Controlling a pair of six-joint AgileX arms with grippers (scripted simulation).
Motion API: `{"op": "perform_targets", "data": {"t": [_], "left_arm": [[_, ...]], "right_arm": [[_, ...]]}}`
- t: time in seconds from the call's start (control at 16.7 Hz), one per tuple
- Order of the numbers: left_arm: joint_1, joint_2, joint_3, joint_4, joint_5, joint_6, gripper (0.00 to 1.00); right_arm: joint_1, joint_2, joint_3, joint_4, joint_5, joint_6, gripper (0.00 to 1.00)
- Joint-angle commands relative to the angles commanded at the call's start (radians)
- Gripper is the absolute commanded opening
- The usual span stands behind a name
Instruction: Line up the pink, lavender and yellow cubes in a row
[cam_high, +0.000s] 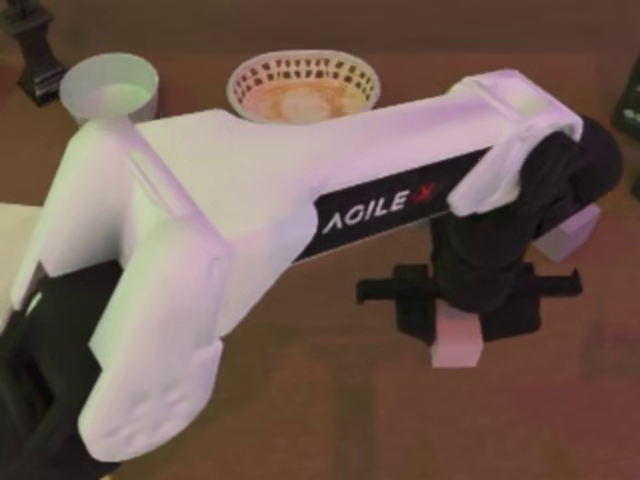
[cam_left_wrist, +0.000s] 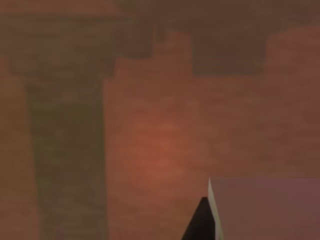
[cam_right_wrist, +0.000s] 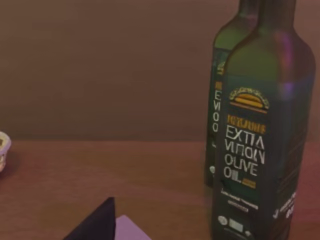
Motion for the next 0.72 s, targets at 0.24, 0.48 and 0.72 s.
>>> {"op": "perform_targets", "data": {"t": [0.24, 0.48, 0.72], "left_arm": [[0.002, 0.003, -0.002, 0.001, 0.001, -0.001, 0.0], [0.001, 0.015, -0.06, 0.073, -0.001, 0.0, 0.0], [0.0, 0.044, -0.166, 0.214, 0.0, -0.002, 0.0]], "right_arm": [[0.0, 0.0, 0.0, 0.0, 0.0, 0.0, 1.0], [0.0, 0.0, 0.0, 0.0, 0.0, 0.0, 1.0], [0.0, 0.0, 0.0, 0.0, 0.0, 0.0, 1.0]]}}
